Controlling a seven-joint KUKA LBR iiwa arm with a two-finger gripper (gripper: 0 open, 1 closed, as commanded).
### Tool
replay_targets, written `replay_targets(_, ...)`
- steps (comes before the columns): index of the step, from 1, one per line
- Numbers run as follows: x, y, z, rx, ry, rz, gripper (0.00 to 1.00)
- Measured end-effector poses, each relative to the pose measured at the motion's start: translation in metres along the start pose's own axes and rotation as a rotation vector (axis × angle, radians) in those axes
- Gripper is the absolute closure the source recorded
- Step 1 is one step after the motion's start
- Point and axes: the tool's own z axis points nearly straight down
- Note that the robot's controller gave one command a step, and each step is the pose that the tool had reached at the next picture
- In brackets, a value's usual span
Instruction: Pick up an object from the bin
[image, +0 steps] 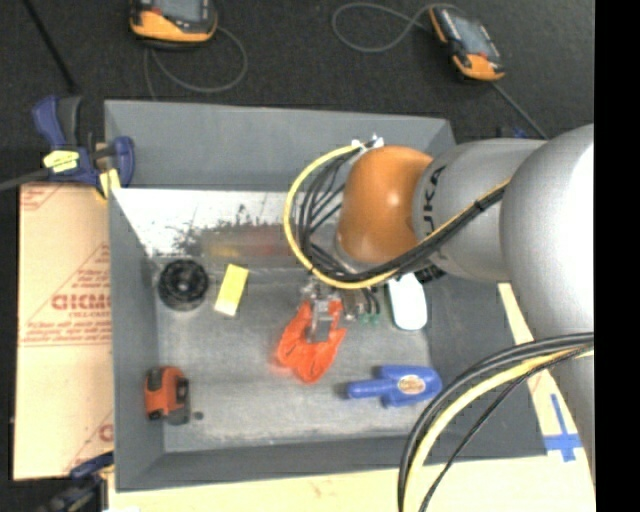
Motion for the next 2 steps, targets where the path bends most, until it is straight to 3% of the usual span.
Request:
replay_targets(1,0.0,0.0,0.0,0.0,0.0,0.0,1.0)
replay_targets(2,0.012,0.005,-0.151,-0.002,-0.003,-0.001,1.0)
